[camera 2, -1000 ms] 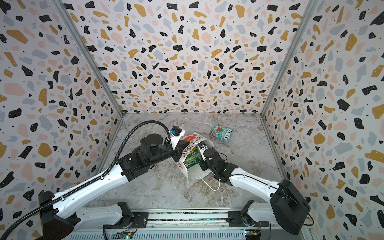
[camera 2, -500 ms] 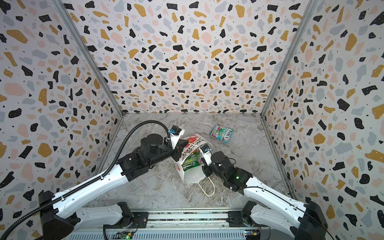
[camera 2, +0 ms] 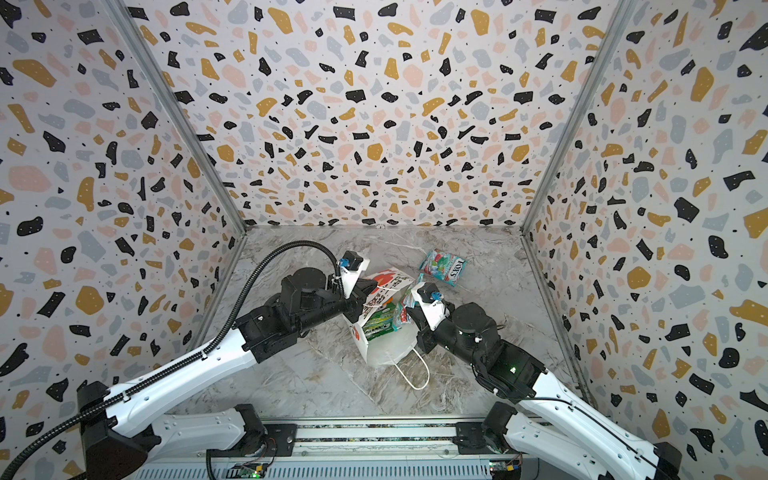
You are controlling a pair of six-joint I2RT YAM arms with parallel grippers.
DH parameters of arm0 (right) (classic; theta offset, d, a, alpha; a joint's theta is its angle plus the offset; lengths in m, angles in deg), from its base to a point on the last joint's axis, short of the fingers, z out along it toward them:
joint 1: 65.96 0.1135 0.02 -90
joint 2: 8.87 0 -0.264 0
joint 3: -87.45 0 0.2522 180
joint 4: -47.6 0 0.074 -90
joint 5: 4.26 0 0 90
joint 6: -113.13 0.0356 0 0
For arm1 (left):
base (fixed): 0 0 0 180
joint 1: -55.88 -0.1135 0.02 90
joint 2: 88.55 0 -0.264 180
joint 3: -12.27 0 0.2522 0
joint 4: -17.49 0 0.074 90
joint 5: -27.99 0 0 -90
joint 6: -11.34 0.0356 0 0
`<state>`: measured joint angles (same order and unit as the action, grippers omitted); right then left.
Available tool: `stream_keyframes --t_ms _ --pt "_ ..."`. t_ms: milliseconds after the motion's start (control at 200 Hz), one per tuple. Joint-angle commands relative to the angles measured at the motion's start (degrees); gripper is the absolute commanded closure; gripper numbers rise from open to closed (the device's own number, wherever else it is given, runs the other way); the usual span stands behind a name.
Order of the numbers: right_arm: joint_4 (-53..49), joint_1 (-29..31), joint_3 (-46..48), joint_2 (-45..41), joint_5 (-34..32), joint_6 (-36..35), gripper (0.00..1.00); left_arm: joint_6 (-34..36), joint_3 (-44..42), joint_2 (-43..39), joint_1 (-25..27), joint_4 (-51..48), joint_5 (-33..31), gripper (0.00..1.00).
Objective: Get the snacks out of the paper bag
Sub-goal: 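Pull the teal packet up out of the bag with the right gripper, then lower the teal packet beside the first packet and open the right gripper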
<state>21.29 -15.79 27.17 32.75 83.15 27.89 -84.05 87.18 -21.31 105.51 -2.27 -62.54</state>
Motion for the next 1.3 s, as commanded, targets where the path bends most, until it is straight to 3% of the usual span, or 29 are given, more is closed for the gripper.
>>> stream_keyframes --t_ms 0,426,926,1056,1231,1297 --pt "1.65 0.19 -4.28 -2.30 -0.94 -2.28 1.00 -0.34 -0.34 0.20 0.03 1.37 -0.28 1.00" --pt "-0.63 0.18 -9.55 -4.97 -11.81 -5.10 1.00 -0.18 -0.24 0.34 0.11 1.17 -0.52 1.00" --pt "-5.92 -2.26 -10.79 -2.86 -31.83 -2.96 1.00 -0.32 -0.20 1.05 0.04 1.18 0.36 1.00" --pt "-7.70 -11.02 -10.18 0.05 -25.83 -0.18 1.00 -0.33 -0.16 0.98 0.09 1.17 0.54 1.00" --pt "-5.36 -30.06 -6.27 4.02 -4.70 1.64 1.00 -0.33 -0.17 0.83 0.05 1.17 0.49 1.00" --pt "-3.95 -34.58 -4.98 6.14 1.28 2.17 1.00 -0.25 -0.21 0.70 0.02 1.10 0.45 1.00"
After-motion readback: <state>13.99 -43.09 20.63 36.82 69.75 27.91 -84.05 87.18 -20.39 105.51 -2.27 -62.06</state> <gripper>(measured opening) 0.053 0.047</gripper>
